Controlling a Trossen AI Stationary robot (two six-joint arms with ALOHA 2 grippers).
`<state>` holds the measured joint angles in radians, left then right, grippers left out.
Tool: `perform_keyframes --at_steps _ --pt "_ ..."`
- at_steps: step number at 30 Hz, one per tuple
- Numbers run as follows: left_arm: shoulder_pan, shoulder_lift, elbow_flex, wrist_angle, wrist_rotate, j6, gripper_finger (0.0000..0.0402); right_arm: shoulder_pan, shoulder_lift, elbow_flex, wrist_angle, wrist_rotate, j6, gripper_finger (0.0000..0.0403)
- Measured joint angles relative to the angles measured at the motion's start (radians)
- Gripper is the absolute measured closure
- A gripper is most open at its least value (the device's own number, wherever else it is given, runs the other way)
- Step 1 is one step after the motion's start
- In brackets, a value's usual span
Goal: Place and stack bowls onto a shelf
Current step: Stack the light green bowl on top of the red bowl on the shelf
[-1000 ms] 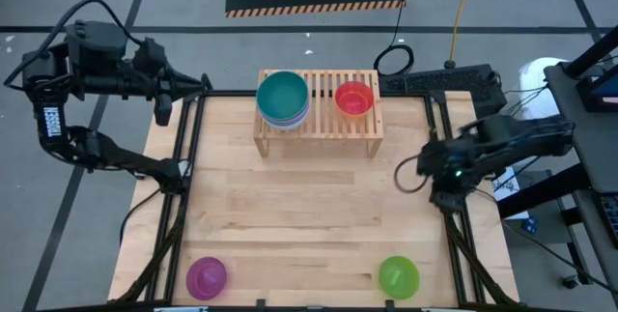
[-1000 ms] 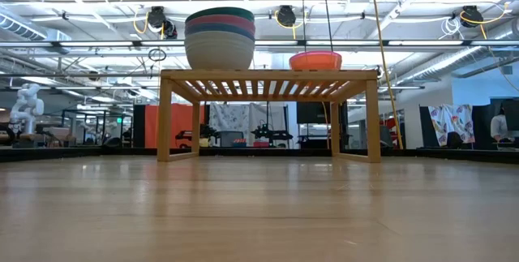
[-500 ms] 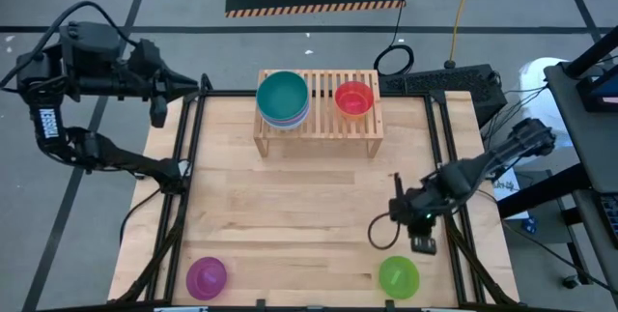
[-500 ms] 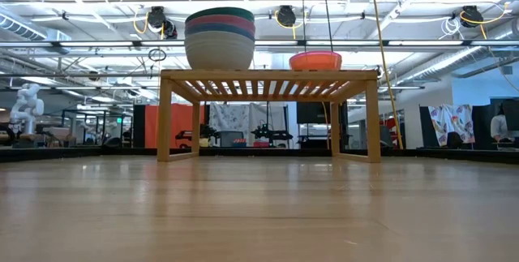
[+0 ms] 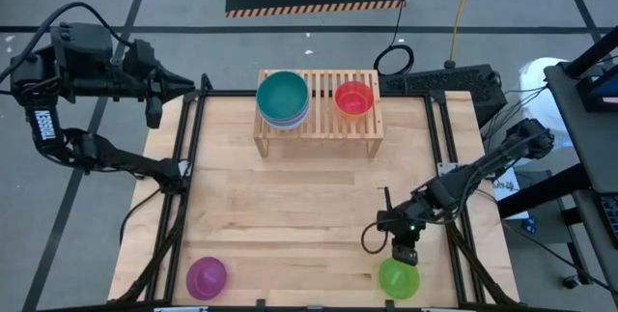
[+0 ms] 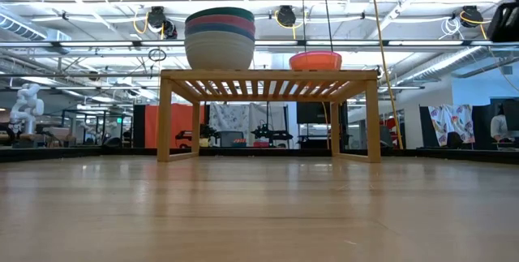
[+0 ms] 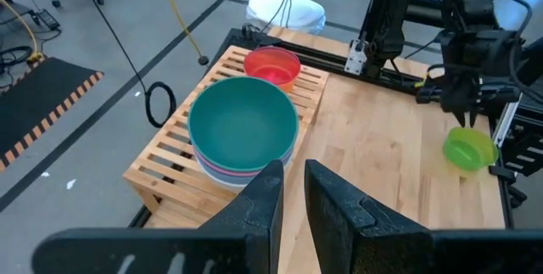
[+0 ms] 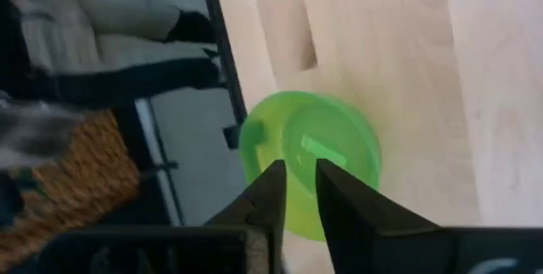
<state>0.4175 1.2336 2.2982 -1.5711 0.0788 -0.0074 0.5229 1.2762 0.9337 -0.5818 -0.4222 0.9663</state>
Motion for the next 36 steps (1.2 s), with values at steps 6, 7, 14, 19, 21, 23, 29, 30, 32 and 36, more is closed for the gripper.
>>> perform_keyframes --at_steps 6,7,14,19,21,23,29,30,32,36 --pt "0.000 0.001 0.000 0.000 0.000 0.000 0.0346 0.031 0.000 -0.085 0.001 0.030 -0.161 0.0329" --pt "0.000 0.001 0.000 0.000 0.000 0.000 0.0346 0.034 -0.001 -0.100 0.001 0.040 -0.171 0.0329" --pt "0.000 0.001 0.000 0.000 0.000 0.000 0.0346 0.043 0.000 -0.161 0.003 0.075 -0.158 0.0336" --pt "0.000 0.001 0.000 0.000 0.000 0.000 0.0346 0.050 0.000 -0.182 0.079 0.084 -0.108 0.0336" --pt "0.000 0.001 0.000 0.000 0.001 0.000 0.0346 0.057 0.000 -0.184 0.102 0.085 -0.090 0.0337" --pt "0.000 0.001 0.000 0.000 0.001 0.000 0.0346 0.065 0.002 -0.184 0.114 0.085 -0.091 0.0337" --pt "0.000 0.001 0.000 0.000 0.001 0.006 0.0346 0.092 0.042 -0.184 0.142 0.083 -0.072 0.0337" --pt "0.000 0.001 0.000 0.000 0.001 0.005 0.0346 0.096 0.049 -0.184 0.151 0.082 -0.071 0.0337" --pt "0.000 0.001 0.000 0.000 0.001 0.006 0.0346 0.101 0.060 -0.184 0.161 0.082 -0.070 0.0337" --pt "0.000 0.001 0.000 0.000 0.001 0.005 0.0346 0.101 0.068 -0.184 0.160 0.088 -0.071 0.0337"
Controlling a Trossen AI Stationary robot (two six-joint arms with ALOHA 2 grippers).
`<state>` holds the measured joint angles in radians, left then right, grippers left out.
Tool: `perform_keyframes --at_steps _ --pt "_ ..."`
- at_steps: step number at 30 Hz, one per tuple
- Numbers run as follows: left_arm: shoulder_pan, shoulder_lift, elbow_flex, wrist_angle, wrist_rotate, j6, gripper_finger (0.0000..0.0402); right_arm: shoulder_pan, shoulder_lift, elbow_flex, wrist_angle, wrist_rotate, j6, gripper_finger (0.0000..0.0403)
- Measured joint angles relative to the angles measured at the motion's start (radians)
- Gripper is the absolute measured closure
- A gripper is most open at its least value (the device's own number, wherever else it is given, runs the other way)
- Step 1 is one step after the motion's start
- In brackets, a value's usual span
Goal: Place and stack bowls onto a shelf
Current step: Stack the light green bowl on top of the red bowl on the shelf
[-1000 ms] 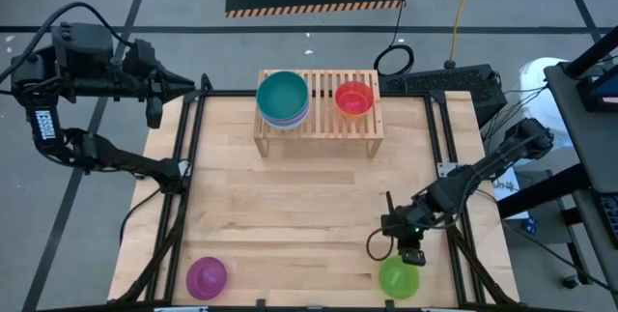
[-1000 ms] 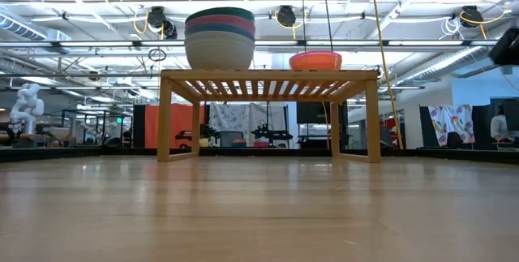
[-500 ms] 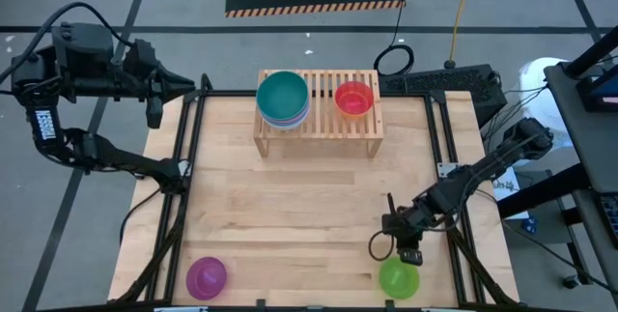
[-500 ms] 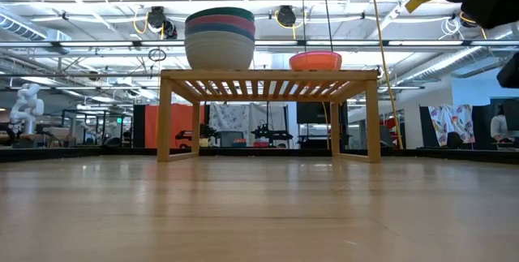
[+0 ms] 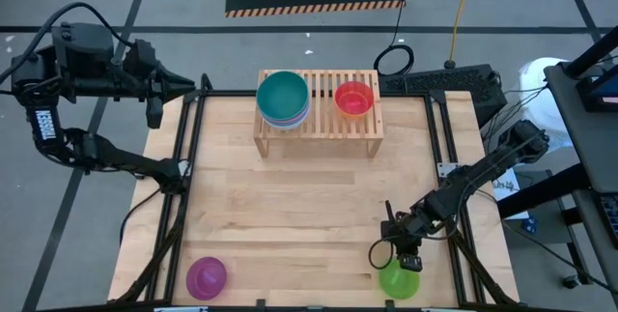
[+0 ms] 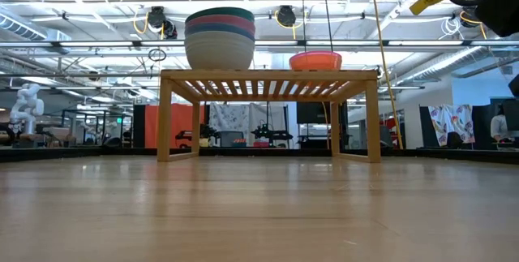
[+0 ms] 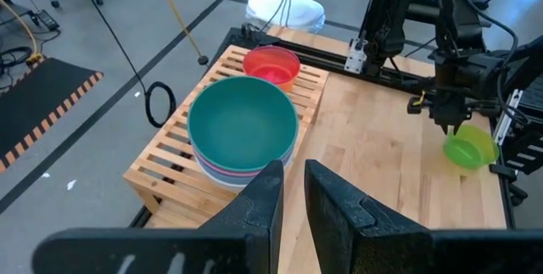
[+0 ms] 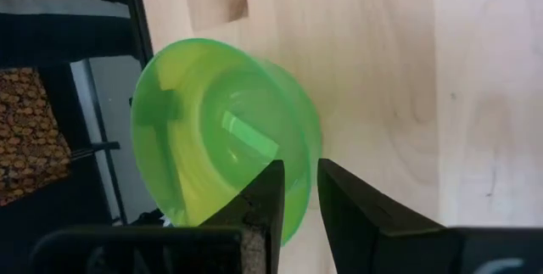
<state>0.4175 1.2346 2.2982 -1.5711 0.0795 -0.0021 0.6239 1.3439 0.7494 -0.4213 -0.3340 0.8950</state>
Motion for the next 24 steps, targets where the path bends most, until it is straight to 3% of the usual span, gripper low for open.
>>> perform_keyframes --at_steps 5,24 --pt "0.000 0.000 0.000 0.000 0.000 -0.002 0.0346 0.000 0.001 0.000 0.000 0.051 -0.016 0.0337" --pt "0.000 0.000 0.000 0.000 0.000 -0.010 0.0346 0.001 0.001 0.000 0.040 0.014 -0.028 0.0337"
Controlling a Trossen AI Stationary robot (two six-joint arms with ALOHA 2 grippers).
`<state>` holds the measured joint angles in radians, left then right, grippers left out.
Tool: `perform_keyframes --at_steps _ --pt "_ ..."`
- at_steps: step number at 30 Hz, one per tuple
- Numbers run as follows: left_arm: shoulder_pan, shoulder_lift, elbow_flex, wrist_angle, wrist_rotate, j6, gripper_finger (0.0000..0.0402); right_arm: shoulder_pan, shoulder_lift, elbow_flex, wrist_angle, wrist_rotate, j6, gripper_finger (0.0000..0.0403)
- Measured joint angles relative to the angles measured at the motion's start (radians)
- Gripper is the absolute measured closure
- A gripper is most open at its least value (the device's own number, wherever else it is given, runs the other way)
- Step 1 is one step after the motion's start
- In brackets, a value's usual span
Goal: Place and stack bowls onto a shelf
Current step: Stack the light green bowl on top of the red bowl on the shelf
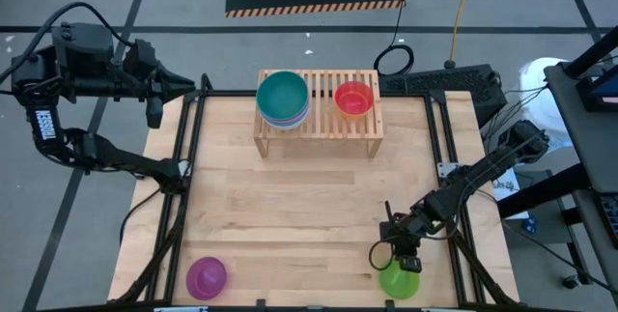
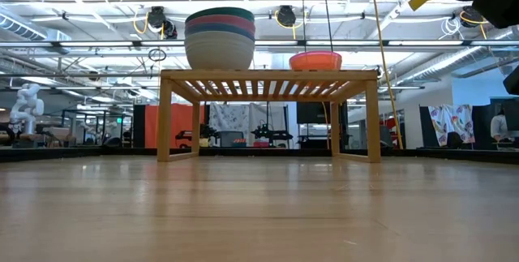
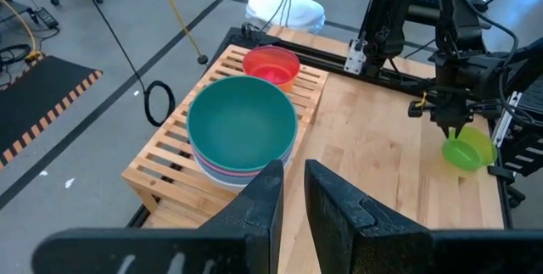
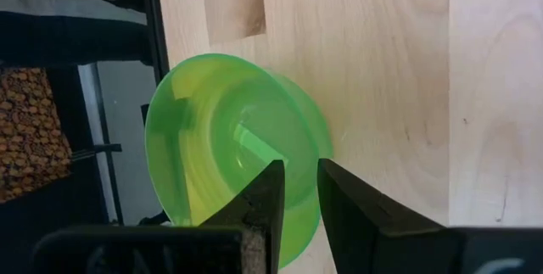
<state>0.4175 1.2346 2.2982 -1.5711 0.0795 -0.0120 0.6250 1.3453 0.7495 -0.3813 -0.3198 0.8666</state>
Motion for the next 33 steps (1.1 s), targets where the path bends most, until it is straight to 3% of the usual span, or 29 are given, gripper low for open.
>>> perform_keyframes --at_steps 19,24,33 --pt "0.000 0.000 0.000 0.000 0.000 -0.001 0.0346 0.031 0.028 -0.056 0.040 0.029 -0.042 0.0337" --pt "0.000 0.000 0.000 0.000 0.000 -0.004 0.0346 0.030 0.007 -0.055 0.147 0.031 -0.011 0.0337" --pt "0.000 0.001 0.000 0.000 0.000 -0.011 0.0346 0.015 -0.019 -0.055 0.164 0.032 0.033 0.0337"
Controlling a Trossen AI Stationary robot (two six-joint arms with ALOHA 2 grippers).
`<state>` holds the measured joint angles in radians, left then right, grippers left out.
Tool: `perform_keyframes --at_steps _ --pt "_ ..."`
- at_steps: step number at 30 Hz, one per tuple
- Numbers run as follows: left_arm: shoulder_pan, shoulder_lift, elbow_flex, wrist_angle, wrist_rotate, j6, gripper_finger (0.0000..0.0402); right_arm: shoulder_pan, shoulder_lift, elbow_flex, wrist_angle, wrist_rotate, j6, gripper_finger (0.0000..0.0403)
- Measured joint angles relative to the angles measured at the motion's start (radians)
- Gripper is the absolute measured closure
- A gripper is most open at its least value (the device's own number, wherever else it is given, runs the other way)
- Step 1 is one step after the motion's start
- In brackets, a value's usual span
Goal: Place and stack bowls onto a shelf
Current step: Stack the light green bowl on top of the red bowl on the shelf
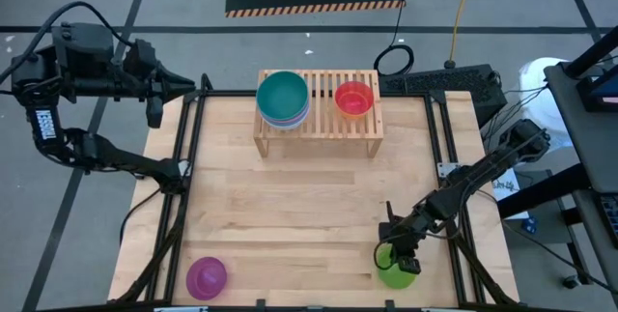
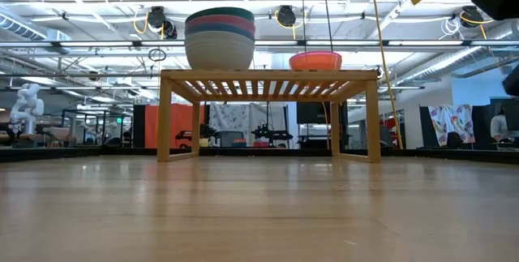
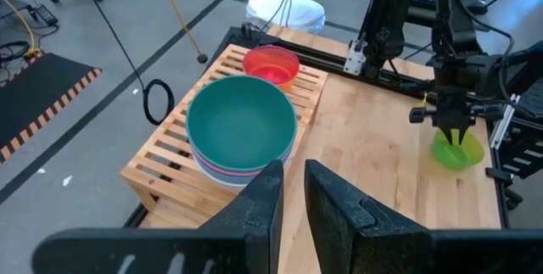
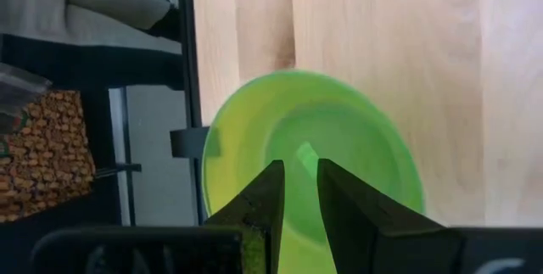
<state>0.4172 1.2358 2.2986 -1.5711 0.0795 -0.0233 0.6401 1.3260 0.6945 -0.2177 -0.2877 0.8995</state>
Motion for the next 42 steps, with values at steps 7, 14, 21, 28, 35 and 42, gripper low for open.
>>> perform_keyframes --at_steps 7,14,21,28,35,42 --pt "0.000 0.001 0.000 0.000 0.000 -0.004 0.0346 -0.046 -0.029 0.000 -0.024 0.122 -0.085 0.0337" --pt "0.000 0.001 0.000 0.000 0.000 -0.008 0.0346 -0.059 -0.028 0.001 -0.120 0.101 -0.204 0.0337" --pt "0.000 0.001 0.000 0.000 0.000 -0.008 0.0346 -0.059 -0.028 0.002 -0.166 0.027 -0.270 0.0337" --pt "0.000 0.001 0.000 0.000 0.000 -0.008 0.0346 -0.059 -0.023 0.002 -0.225 0.025 -0.321 0.0337" --pt "0.000 0.001 0.000 0.000 0.000 -0.008 0.0346 -0.059 -0.017 -0.030 -0.162 0.024 -0.310 0.0337" --pt "0.000 0.001 0.000 0.000 0.000 -0.017 0.0346 -0.058 -0.017 -0.127 -0.044 0.026 -0.234 0.0341"
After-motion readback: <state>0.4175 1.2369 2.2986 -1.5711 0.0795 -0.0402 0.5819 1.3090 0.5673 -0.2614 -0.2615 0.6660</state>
